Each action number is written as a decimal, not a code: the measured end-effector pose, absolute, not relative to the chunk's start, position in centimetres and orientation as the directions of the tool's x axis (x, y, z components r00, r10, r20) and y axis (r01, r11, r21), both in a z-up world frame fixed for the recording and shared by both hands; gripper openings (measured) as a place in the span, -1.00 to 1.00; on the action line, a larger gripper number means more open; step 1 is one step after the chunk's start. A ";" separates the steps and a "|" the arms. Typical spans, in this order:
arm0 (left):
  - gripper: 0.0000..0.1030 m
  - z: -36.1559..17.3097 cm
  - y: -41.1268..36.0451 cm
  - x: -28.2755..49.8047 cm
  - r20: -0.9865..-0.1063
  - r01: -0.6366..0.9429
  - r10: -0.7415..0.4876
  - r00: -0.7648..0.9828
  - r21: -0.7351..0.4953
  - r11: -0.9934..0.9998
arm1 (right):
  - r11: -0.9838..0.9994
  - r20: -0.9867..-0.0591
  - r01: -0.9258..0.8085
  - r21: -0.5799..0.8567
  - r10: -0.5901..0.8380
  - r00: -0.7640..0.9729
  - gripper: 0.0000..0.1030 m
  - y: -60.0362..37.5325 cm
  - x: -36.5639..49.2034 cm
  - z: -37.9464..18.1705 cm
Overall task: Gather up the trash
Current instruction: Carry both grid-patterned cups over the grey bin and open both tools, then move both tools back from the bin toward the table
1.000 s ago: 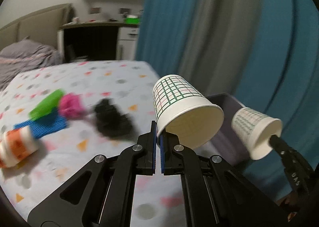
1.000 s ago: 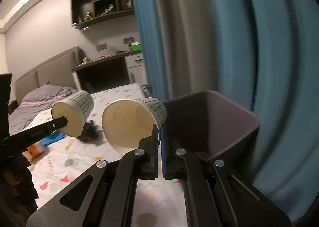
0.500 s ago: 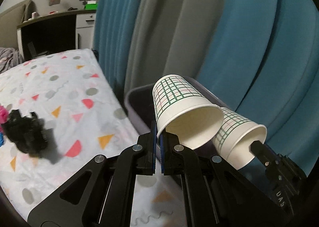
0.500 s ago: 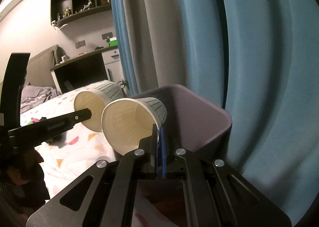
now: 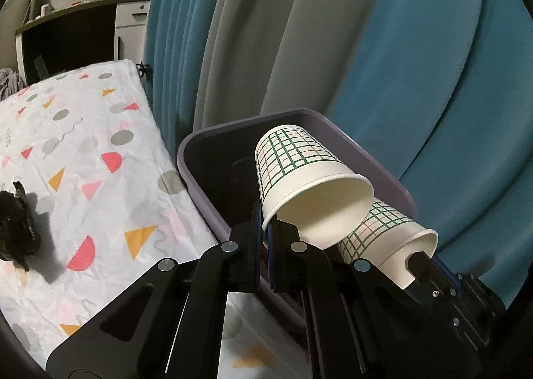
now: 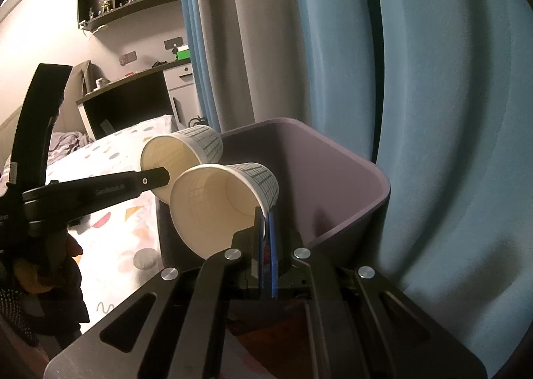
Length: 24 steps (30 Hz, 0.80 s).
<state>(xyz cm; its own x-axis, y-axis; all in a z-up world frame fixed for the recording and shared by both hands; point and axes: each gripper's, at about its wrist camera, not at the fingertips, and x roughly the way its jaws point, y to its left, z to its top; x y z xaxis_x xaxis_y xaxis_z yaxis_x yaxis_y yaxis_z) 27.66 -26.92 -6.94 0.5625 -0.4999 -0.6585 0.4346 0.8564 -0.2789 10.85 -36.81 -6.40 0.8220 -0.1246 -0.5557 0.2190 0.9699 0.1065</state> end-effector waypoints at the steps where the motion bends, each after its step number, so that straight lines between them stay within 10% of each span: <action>1: -0.95 -7.0 -27.0 27.9 -0.661 0.433 -0.500 0.560 -0.282 0.856 | 0.970 -0.558 0.218 0.105 -0.124 0.820 -0.93 -36.8 10.8 -6.5; 18: -0.90 -7.9 -26.9 29.2 -0.675 0.409 -0.517 0.526 -0.332 0.850 | 0.972 -0.589 0.216 0.092 -0.121 0.799 -0.93 -36.9 12.6 -7.0; 24: -0.02 -7.6 -26.0 28.9 -0.649 0.405 -0.523 0.553 -0.340 0.849 | 0.975 -0.599 0.208 0.076 -0.123 0.791 -0.93 -36.6 13.2 -7.2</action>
